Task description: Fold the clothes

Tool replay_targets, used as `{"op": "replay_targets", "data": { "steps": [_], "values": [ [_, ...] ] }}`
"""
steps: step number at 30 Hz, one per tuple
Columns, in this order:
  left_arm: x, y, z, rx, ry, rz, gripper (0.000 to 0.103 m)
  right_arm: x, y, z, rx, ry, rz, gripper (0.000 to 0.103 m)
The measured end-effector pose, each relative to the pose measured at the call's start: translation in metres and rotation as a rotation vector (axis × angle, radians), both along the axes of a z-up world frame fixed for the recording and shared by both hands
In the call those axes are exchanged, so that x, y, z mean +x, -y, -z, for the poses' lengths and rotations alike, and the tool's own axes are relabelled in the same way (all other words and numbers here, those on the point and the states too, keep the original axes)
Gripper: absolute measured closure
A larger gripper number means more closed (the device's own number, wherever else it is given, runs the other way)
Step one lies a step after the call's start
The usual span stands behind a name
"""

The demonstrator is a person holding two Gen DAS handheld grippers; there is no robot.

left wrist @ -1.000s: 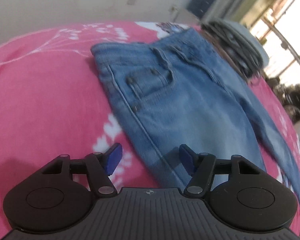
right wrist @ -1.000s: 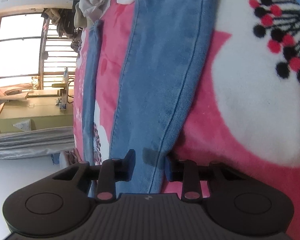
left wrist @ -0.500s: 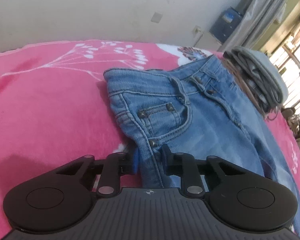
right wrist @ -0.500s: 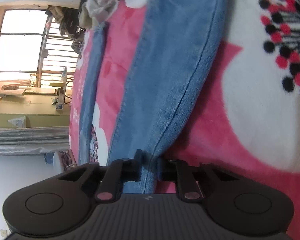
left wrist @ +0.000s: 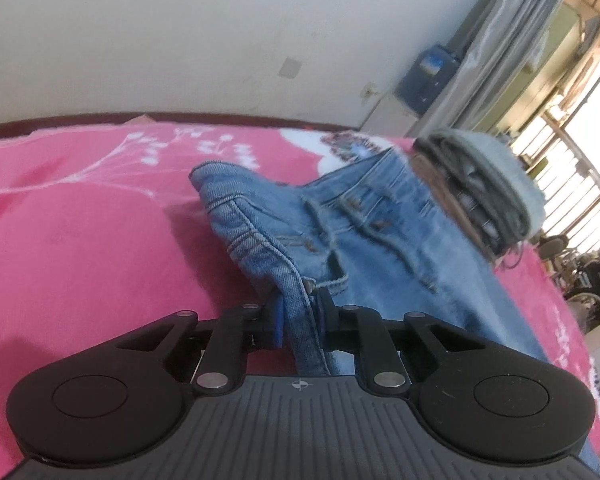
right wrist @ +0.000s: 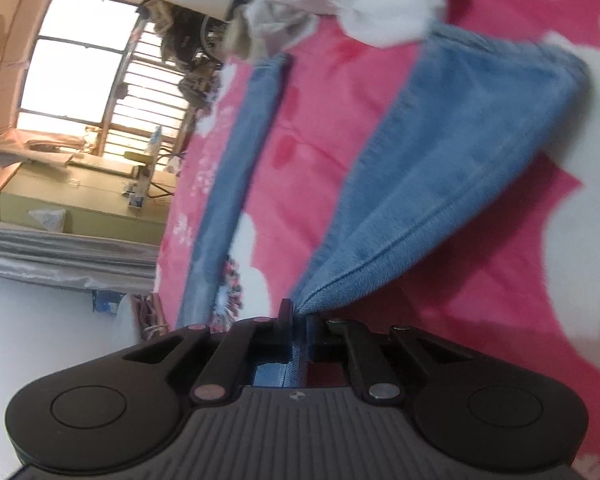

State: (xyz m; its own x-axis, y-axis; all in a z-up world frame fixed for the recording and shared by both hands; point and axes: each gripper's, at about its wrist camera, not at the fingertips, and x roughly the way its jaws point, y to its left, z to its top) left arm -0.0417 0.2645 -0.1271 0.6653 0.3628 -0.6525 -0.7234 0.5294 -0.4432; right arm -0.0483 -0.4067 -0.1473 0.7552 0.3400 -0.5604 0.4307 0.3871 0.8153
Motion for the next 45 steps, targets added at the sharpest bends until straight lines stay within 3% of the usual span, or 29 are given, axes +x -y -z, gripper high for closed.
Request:
{"op": "replay_targets", "data": {
  "steps": [8, 15, 21, 25, 28, 30, 31, 33, 36, 38, 40, 42, 45],
  "values": [
    [0.026, -0.002, -0.027, 0.051, 0.113, 0.035, 0.090, 0.053, -0.005, -0.043, -0.045, 0.106, -0.007, 0.096],
    [0.081, -0.005, -0.046, 0.102, 0.181, 0.058, 0.092, 0.116, -0.008, -0.068, -0.071, 0.163, -0.007, 0.097],
    [0.131, -0.011, -0.052, 0.153, 0.186, 0.098, 0.092, 0.183, -0.011, -0.075, -0.084, 0.176, -0.003, 0.097],
    [0.184, -0.019, -0.043, 0.207, 0.149, 0.130, 0.092, 0.245, -0.016, -0.064, -0.094, 0.137, 0.004, 0.097],
    [0.239, -0.035, -0.011, 0.199, 0.076, 0.225, 0.086, 0.311, -0.026, -0.039, -0.111, 0.107, -0.025, 0.093],
    [0.262, -0.051, 0.018, 0.125, 0.023, 0.275, 0.075, 0.357, -0.027, -0.001, -0.065, 0.036, -0.072, 0.088],
    [0.268, -0.061, 0.031, 0.070, -0.003, 0.274, 0.074, 0.371, -0.028, 0.017, -0.028, -0.019, -0.093, 0.081],
    [0.255, -0.074, 0.035, -0.004, 0.071, 0.249, 0.074, 0.385, -0.033, 0.041, 0.024, -0.099, -0.116, 0.081],
    [0.223, -0.080, 0.018, 0.028, 0.212, 0.273, 0.061, 0.374, -0.045, 0.027, -0.037, -0.017, -0.175, 0.055],
    [0.200, -0.084, 0.005, 0.027, 0.245, 0.303, 0.056, 0.356, -0.054, 0.012, -0.048, 0.046, -0.239, 0.051],
    [0.179, -0.088, -0.005, -0.008, 0.208, 0.333, 0.048, 0.336, -0.062, -0.004, -0.046, 0.107, -0.308, 0.049],
    [0.159, -0.090, -0.011, -0.042, 0.129, 0.348, 0.047, 0.317, -0.072, -0.012, 0.023, 0.127, -0.401, 0.047],
    [0.136, -0.096, -0.001, -0.126, 0.023, 0.359, 0.044, 0.286, -0.103, -0.002, 0.114, 0.037, -0.549, 0.036]
  ]
}}
